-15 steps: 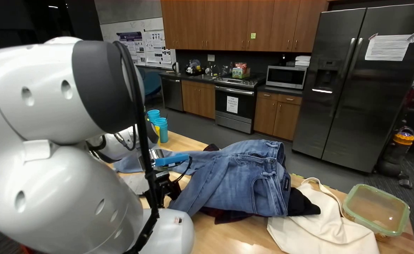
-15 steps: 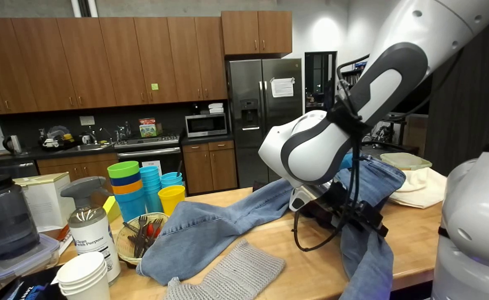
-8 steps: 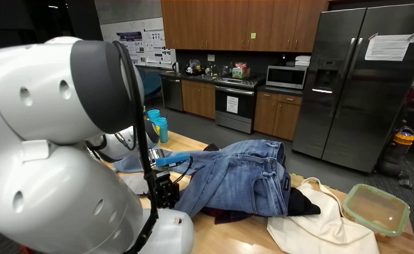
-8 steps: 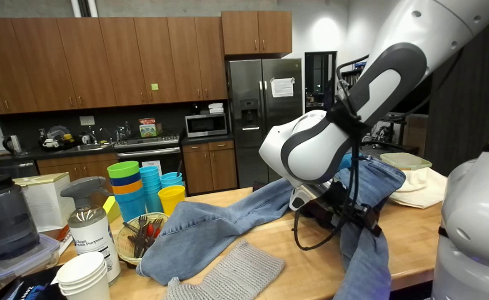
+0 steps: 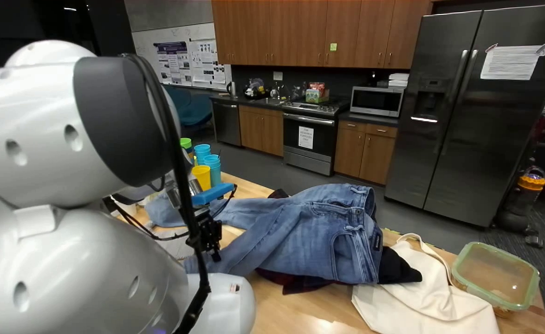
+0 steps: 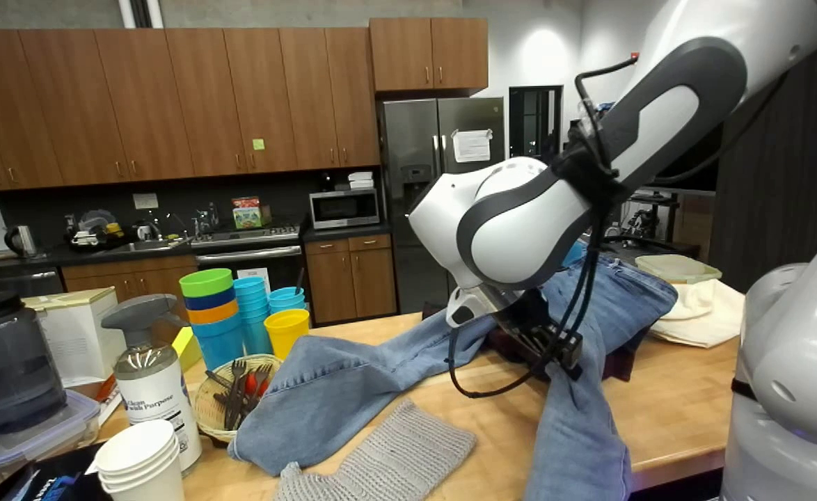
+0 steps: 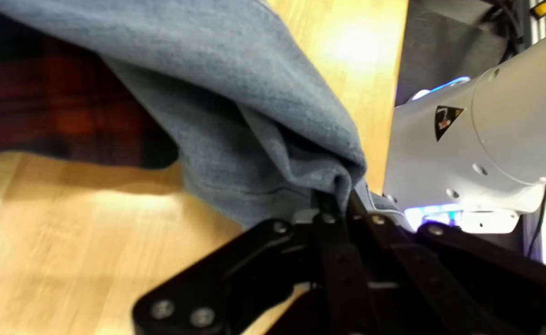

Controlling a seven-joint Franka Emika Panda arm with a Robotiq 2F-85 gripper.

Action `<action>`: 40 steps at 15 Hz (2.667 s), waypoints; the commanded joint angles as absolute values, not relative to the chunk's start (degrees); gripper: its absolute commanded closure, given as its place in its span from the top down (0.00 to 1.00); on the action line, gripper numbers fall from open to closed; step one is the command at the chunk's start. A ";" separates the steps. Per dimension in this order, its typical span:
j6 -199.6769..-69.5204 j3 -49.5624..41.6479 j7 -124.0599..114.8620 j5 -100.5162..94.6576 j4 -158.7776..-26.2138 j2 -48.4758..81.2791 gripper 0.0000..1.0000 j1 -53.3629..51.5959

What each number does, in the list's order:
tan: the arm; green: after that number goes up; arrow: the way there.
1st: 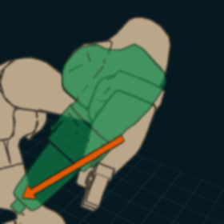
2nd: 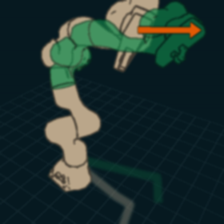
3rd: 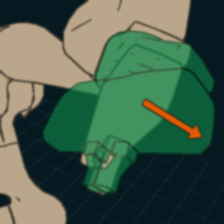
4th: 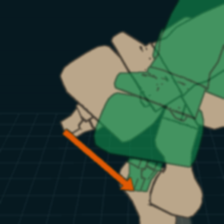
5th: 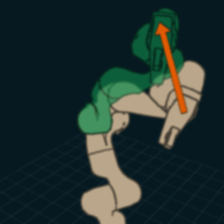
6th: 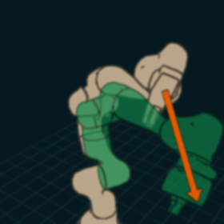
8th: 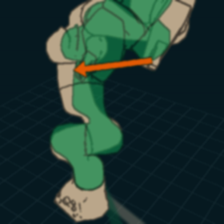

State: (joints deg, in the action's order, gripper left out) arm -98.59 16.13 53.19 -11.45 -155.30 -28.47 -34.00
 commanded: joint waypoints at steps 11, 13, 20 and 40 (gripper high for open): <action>-117.28 19.41 42.27 -19.08 -145.55 -30.79 0.01 -35.62; -118.38 20.23 40.30 -21.65 -142.91 -29.48 0.01 -34.67; -117.82 21.23 37.65 -26.92 -135.78 -26.21 0.01 -31.40; -117.25 19.94 38.42 -26.80 -124.97 -23.44 0.01 -24.65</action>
